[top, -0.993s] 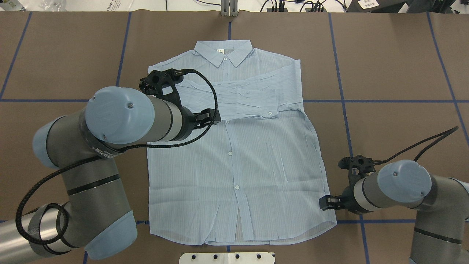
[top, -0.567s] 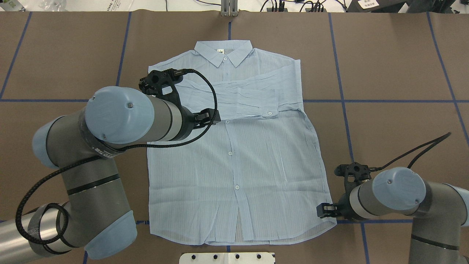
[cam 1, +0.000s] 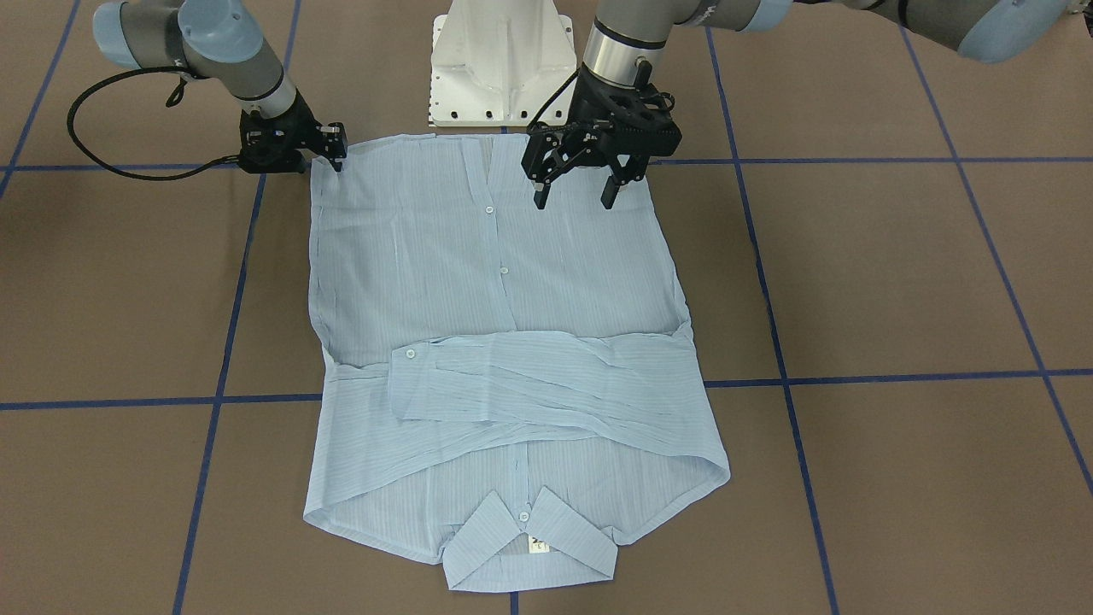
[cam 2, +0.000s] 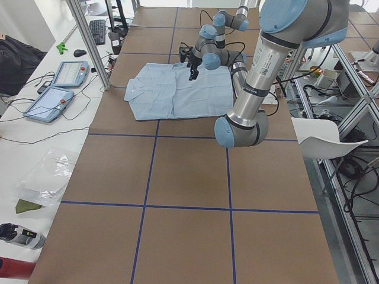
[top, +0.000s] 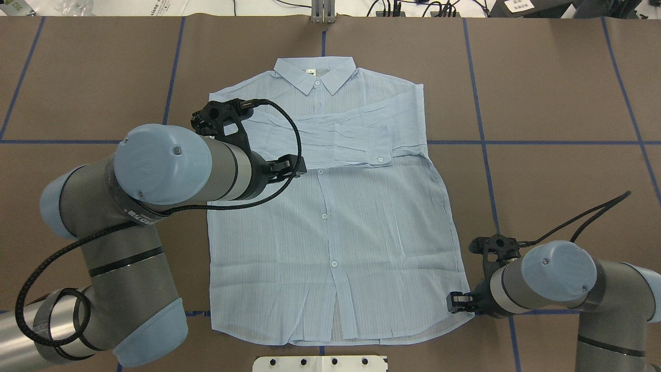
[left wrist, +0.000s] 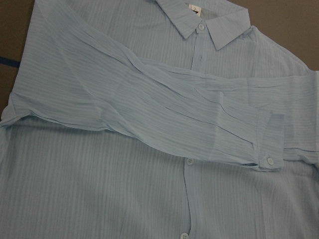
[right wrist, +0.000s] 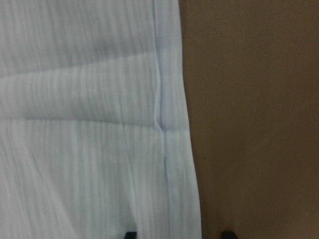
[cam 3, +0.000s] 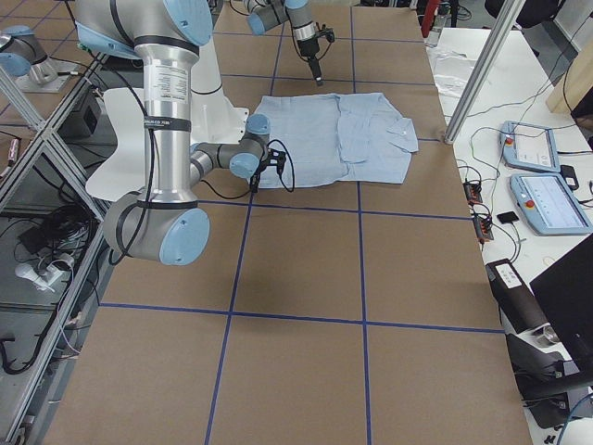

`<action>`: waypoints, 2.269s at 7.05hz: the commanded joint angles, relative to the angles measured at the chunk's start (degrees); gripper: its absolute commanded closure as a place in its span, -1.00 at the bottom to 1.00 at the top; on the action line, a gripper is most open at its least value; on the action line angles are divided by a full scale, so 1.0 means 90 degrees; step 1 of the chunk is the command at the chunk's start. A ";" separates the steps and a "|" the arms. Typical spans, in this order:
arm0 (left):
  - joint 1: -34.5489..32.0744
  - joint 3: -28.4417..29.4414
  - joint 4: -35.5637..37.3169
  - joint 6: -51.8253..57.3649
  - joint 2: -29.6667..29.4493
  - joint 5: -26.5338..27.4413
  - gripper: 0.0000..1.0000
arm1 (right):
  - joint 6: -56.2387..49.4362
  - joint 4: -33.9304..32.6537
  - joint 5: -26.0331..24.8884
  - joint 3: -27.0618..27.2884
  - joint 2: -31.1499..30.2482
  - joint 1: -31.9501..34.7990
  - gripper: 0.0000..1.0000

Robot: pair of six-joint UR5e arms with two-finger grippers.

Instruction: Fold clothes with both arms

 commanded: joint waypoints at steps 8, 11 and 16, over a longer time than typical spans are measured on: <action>0.0000 0.0034 -0.0003 0.0000 0.0023 0.0009 -0.97 | 0.0001 -0.0176 0.0069 0.0011 0.0046 0.0009 0.39; 0.0010 0.0054 -0.0013 0.0000 0.0091 -0.0001 -0.96 | 0.0001 -0.0176 0.0089 0.0118 0.0046 0.0086 0.61; 0.0010 0.0015 -0.0052 -0.0010 0.0276 0.0009 -0.96 | 0.0001 -0.0254 0.0128 0.0176 0.0104 0.0164 1.00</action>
